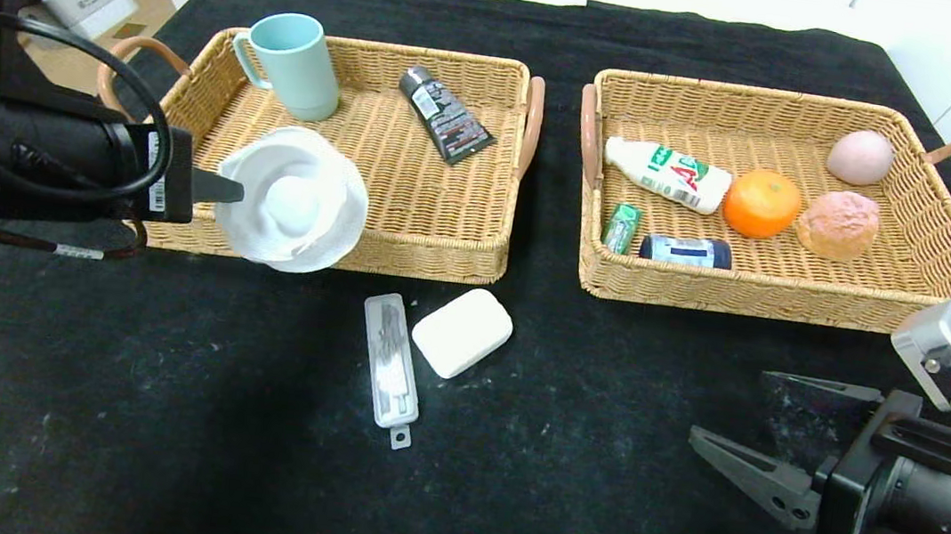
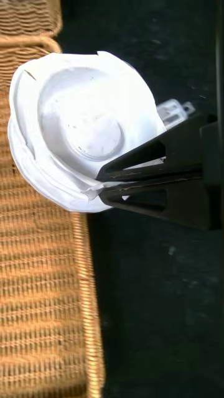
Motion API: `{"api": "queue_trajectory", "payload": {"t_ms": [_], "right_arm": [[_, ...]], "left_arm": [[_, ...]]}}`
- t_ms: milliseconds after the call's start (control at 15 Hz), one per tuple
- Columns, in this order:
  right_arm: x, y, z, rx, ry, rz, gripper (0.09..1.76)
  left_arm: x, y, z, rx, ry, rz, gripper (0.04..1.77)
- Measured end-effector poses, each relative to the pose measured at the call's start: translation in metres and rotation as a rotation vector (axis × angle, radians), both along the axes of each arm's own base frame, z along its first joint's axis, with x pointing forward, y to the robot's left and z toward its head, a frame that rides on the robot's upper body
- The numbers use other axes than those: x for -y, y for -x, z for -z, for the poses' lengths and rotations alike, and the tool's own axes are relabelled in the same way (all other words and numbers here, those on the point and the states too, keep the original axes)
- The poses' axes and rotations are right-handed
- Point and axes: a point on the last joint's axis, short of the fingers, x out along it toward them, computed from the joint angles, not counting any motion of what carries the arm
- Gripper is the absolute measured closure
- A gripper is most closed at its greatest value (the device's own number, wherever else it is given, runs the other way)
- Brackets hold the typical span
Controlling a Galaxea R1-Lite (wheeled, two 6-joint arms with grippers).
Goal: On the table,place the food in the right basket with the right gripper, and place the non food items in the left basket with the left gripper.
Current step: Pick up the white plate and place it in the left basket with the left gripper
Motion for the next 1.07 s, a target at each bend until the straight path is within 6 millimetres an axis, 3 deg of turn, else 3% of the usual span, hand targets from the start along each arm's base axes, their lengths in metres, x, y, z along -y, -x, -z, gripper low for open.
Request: {"api": "queue_trajectory", "payload": {"t_ms": [467,1067], "right_arm": [[0.0,0.001,0.0,0.002,0.002,-0.004,0.14],[-0.002,0.005,-0.001,0.011,0.005,-0.021,0.14]], "left_arm": [[0.01,-0.046,-0.016,0.113,0.064,-0.028,1.7],[0.014,-0.105,-0.005,0.185,0.072,-0.079,1.7]]}}
